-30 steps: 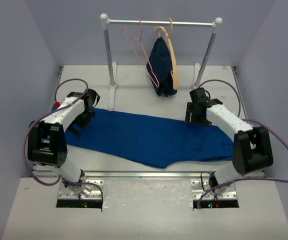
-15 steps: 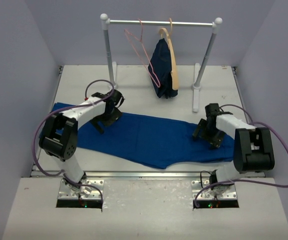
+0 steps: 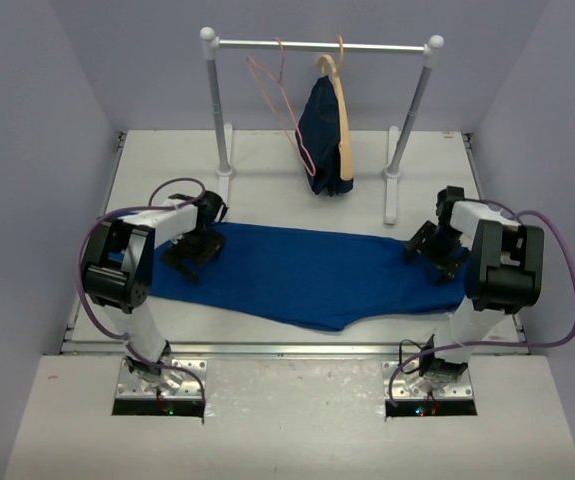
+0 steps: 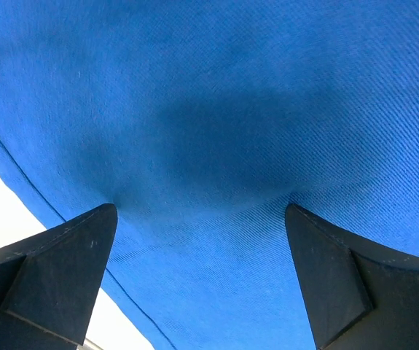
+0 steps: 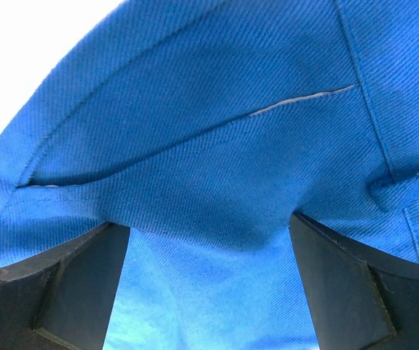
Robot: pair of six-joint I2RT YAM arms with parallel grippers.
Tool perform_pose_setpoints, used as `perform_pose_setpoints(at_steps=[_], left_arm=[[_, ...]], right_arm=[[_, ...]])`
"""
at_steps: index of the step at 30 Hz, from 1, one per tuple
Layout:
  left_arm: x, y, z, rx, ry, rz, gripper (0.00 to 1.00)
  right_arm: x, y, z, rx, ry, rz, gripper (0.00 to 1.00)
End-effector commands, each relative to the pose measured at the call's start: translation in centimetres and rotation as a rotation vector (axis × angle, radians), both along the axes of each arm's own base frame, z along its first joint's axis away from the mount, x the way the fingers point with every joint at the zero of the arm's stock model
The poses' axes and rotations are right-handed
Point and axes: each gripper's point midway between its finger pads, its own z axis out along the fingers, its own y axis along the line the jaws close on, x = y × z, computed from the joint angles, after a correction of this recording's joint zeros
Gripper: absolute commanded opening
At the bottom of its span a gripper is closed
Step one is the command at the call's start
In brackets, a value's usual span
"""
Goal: Place the trousers on the hanger
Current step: Flatten out the trousers at the center of the board.
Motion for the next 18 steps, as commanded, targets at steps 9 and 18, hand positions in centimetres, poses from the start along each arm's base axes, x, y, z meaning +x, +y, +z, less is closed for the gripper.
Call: perform_pose_setpoints(at_steps=[9,18], left_arm=[[-0.5,2.1,4.3,0.096,-0.162,-0.128,1.0],[2.2,-3.2,11.2,-0.032,-0.512,-0.482,1.0]], right_arm=[[13.2,5.6,10.6,-0.198,-0.503,0.383,0.98],[3.6,5.9,13.7,-0.148,-0.76,0.063,0.99]])
